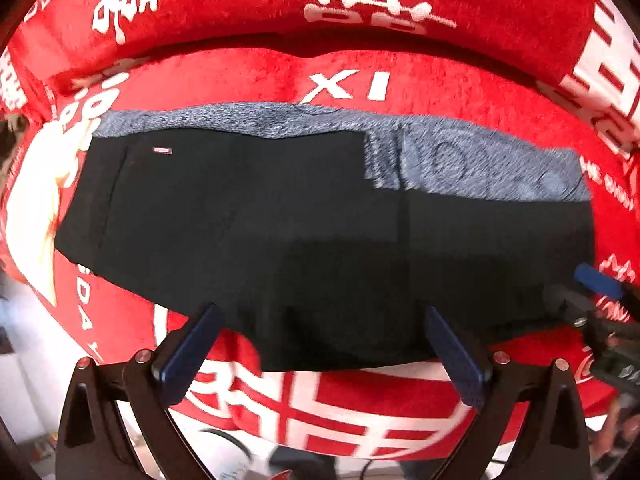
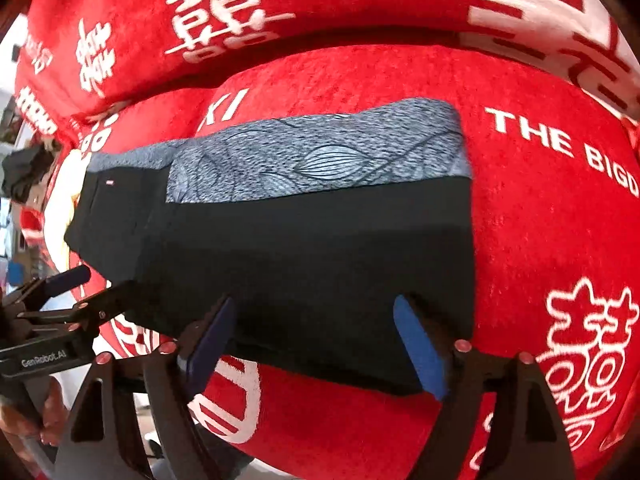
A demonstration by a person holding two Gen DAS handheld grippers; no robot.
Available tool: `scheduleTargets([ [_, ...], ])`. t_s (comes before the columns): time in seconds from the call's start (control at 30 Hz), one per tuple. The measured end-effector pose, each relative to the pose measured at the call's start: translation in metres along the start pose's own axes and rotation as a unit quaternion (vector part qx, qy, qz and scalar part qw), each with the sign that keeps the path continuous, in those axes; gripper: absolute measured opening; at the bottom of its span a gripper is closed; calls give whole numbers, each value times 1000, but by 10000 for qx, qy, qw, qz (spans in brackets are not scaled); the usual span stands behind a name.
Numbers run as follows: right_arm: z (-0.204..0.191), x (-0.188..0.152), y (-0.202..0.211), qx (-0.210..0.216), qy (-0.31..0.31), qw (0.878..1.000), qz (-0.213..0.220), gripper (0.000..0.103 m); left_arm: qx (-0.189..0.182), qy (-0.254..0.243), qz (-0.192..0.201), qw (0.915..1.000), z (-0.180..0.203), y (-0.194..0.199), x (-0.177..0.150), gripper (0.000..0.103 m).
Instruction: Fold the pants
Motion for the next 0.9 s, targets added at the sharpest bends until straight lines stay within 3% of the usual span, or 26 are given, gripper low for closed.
scheduleTargets([
  [0.17, -7, -2, 0, -203, 125, 9997, 62, 88, -416, 0, -154, 9990, -12, -9, -7, 102],
  [0.27, -12, -2, 4, -454, -58, 9989, -22, 89, -530, 95, -39, 9985, -29, 2, -8, 102],
  [0.53, -85, 9, 22, -38, -393, 9991, 125, 87, -505, 428, 96, 9978, -108, 13, -2, 102],
  [0.57, -95, 11, 23, -30, -363, 9992, 157, 84, -484, 528, 112, 9974, -120, 13, -1, 102],
  [0.7, -145, 15, 12, -88, 76, 9999, -6, 49, -383, 781, 139, 9961, -152, 14, 2, 102],
  [0.9, -176, 8, -9, -235, 386, 9984, -335, 48, -517, 1112, 265, 9921, -183, 14, 6, 102],
])
Point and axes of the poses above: each gripper's, at about its wrist camera, not at the fingertips, and y roughly against the way its jaws point, z to its right, x to its top, the point moved 5 cm from there along -y, roughly the way its jaws point, and after that the axes turned 13 degrees about -x, right-handed, at the moved point
